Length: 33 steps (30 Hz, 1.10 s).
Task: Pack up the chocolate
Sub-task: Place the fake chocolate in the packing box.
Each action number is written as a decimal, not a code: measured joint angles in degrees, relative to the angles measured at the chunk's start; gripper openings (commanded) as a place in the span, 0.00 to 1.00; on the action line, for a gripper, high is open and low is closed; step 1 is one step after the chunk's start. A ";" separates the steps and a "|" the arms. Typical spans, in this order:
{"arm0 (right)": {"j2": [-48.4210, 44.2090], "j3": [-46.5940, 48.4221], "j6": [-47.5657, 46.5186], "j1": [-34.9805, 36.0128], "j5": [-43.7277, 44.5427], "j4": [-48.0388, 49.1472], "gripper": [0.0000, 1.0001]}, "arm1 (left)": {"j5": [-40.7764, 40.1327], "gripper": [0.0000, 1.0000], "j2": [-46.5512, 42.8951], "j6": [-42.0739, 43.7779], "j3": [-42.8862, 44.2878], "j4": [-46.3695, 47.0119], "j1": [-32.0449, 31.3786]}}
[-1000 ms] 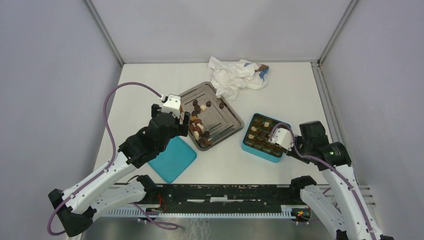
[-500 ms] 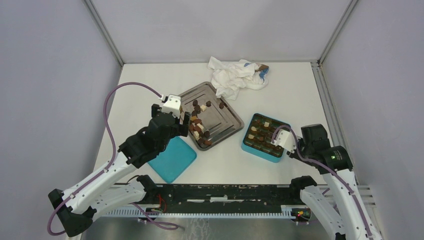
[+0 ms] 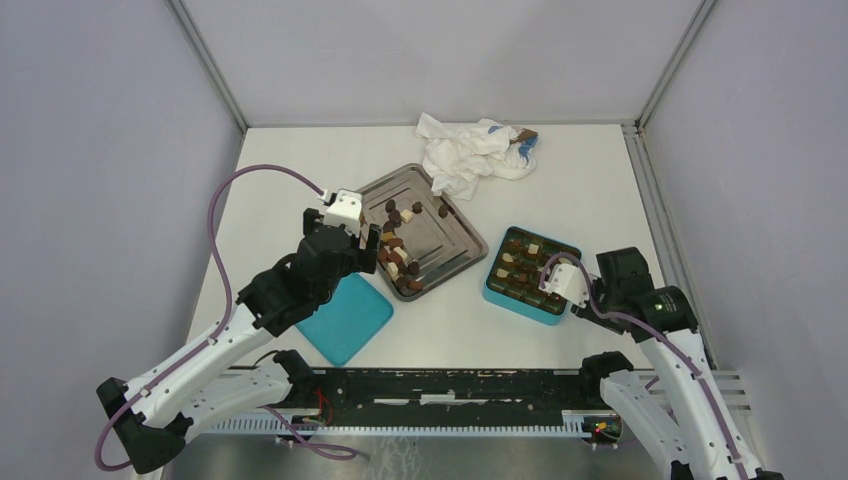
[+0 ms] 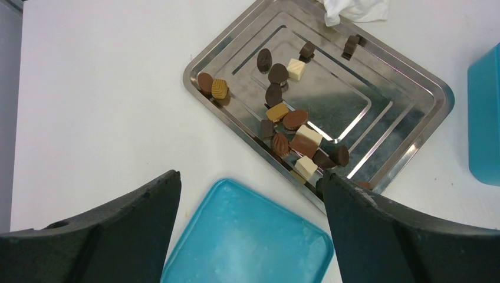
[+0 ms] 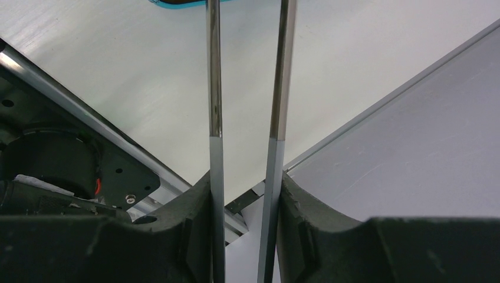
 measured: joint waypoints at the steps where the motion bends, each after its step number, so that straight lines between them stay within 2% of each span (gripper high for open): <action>1: 0.15 0.00 -0.04 0.00 0.00 0.00 0.43 | 0.00 0.94 0.00 0.00 0.00 0.02 0.00; 6: 0.81 0.00 -0.04 0.00 -0.02 0.11 0.48 | 0.00 0.94 0.00 0.00 0.00 0.02 0.02; 14: 1.31 0.13 -0.04 0.00 -0.50 0.13 0.47 | 0.00 0.94 0.00 0.00 0.00 0.02 0.02; 23: 3.56 5.40 0.00 0.00 -2.91 -0.20 0.45 | 0.00 0.94 0.00 0.00 0.00 0.02 0.00; 33: 10.40 12.24 1.36 0.00 -10.49 2.08 0.43 | 0.00 0.94 0.00 0.00 -0.02 0.02 0.02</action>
